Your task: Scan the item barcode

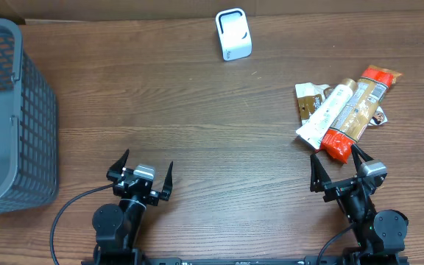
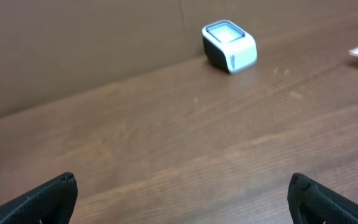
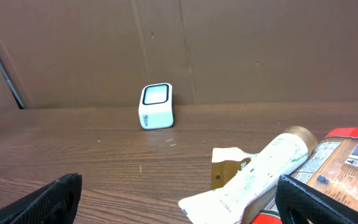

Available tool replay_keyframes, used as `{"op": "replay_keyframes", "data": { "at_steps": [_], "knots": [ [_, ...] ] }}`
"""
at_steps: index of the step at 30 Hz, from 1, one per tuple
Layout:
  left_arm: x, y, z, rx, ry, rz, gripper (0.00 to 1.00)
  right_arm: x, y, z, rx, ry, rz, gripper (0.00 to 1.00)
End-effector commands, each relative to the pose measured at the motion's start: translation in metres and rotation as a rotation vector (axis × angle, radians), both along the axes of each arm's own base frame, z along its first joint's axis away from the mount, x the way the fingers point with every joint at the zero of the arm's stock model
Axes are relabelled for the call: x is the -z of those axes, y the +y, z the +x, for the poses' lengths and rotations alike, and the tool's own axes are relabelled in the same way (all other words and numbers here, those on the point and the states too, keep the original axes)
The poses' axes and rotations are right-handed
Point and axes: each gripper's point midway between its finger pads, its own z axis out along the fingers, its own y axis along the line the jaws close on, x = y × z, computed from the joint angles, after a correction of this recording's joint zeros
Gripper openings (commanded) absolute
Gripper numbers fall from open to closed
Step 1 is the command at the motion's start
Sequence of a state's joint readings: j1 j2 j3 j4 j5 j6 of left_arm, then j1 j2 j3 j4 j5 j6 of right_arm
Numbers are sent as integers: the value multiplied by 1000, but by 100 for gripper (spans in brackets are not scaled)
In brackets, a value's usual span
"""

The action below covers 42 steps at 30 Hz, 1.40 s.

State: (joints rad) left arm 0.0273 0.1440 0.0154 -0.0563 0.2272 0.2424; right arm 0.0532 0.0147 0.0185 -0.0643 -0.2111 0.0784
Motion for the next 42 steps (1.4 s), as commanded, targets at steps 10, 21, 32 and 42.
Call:
{"op": "replay_keyframes", "data": {
  "at_steps": [10, 21, 32, 42],
  "knots": [
    [-25, 4, -4, -21, -125, 18, 100, 1, 2, -1, -8, -5, 3, 100],
    [-25, 4, -4, -21, -125, 18, 100, 1, 2, -1, -8, -5, 3, 100],
    [-25, 4, -4, -21, -125, 18, 100, 1, 2, -1, -8, -5, 3, 100],
    [-25, 4, -4, -21, -125, 18, 100, 1, 2, -1, -8, -5, 3, 100]
  ]
}}
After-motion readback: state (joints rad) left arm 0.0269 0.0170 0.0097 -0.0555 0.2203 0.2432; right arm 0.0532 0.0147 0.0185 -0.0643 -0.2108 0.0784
